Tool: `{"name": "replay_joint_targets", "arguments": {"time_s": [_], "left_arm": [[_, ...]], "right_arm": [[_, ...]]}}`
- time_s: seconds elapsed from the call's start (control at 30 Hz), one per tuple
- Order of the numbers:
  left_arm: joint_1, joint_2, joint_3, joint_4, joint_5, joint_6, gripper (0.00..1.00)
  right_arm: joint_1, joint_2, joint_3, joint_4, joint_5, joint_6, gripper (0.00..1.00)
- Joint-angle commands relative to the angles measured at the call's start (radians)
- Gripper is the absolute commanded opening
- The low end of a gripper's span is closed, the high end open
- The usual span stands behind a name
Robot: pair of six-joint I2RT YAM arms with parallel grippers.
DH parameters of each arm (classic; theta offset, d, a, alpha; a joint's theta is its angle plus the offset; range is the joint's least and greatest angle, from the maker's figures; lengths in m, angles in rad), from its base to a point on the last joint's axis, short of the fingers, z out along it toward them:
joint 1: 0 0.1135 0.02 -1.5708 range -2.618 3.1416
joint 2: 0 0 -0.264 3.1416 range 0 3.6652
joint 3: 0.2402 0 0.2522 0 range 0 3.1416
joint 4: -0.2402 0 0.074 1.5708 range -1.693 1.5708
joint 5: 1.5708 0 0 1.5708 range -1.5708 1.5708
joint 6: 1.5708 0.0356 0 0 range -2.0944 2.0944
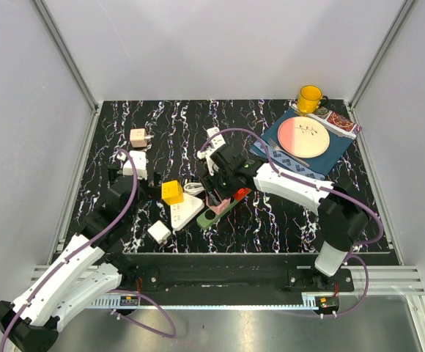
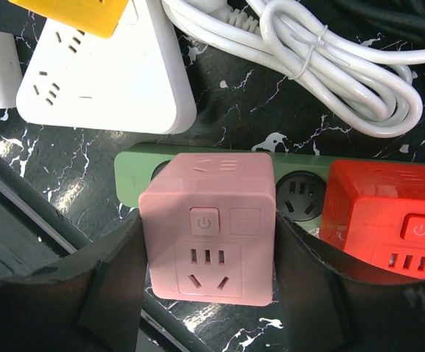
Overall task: Insert the plug
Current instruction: Insert the plug into the socket.
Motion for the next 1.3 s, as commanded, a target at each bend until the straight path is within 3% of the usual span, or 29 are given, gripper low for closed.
{"name": "replay_joint_targets", "arguments": {"time_s": [0.0,0.5,1.27], "left_arm": [[0.007,-0.015,-0.009,0.052,-0.022,0.017,0.99],[0.009,-0.021,-0.010,0.052,-0.022,0.018,0.99],[0.013,-0.035,-0.015,0.050,-0.034,0.025,0.99]], "right_arm": [[0.015,-0.009,0.019,-0.014,0.040,0.013,0.00],[0.015,-0.049,0.014,-0.018,0.080,0.019,0.00],[0.017,-0.032,-0.032,-0.024,0.019,-0.037,0.00]]}}
